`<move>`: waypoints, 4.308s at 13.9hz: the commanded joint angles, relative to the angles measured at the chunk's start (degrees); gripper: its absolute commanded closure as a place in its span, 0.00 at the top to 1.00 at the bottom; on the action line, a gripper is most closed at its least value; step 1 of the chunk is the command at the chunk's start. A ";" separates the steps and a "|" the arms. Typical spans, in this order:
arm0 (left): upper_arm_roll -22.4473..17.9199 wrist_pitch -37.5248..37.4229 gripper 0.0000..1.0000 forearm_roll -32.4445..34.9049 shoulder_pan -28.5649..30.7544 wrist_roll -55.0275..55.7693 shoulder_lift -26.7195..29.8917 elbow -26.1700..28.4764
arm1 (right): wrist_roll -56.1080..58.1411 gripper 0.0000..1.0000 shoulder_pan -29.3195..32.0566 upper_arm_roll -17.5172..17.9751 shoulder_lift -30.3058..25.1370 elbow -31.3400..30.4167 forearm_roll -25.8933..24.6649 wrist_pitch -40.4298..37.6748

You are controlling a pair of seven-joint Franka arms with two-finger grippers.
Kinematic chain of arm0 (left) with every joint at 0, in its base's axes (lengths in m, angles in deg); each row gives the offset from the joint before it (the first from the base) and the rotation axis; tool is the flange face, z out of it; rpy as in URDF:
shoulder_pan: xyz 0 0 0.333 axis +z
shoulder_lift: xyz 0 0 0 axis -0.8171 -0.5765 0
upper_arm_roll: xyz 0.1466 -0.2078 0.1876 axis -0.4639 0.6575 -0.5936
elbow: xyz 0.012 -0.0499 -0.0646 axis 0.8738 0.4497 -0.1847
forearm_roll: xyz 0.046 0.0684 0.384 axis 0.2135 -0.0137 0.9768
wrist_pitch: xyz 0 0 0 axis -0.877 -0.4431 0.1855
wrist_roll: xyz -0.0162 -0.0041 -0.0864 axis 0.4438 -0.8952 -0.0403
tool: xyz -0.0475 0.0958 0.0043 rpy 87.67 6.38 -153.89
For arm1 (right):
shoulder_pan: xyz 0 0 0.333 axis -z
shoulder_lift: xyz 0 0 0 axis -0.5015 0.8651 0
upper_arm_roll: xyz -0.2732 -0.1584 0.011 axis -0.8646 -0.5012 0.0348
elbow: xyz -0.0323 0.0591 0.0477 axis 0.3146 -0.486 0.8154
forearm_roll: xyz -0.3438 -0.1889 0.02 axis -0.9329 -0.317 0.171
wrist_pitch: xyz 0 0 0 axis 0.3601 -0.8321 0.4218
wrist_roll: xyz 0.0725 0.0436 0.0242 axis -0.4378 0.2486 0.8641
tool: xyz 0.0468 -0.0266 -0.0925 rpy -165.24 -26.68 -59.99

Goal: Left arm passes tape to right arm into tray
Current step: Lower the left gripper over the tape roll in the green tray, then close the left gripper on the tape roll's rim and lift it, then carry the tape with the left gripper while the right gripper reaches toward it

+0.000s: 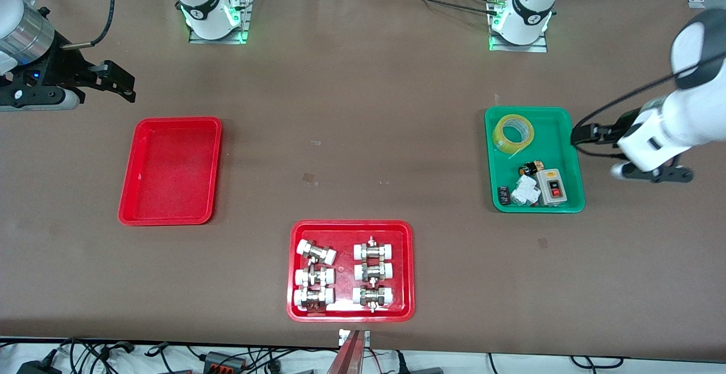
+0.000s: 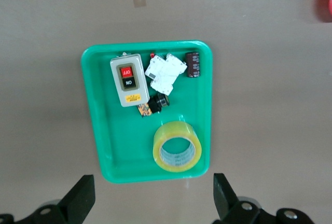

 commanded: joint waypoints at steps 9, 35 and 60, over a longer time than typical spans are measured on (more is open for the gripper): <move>0.14 31.03 1.00 0.58 0.51 -0.77 1.09 34.33 | -0.80 1.00 0.12 0.02 0.47 1.23 -0.08 -1.77; 0.14 37.54 0.05 0.67 2.88 -9.64 0.82 41.20 | -0.71 1.00 0.21 0.02 0.38 1.23 -0.08 -1.86; 9.81 2.36 0.01 -28.16 -9.13 17.01 -0.65 -0.27 | -0.80 1.00 0.21 0.02 0.47 1.23 -0.08 -1.86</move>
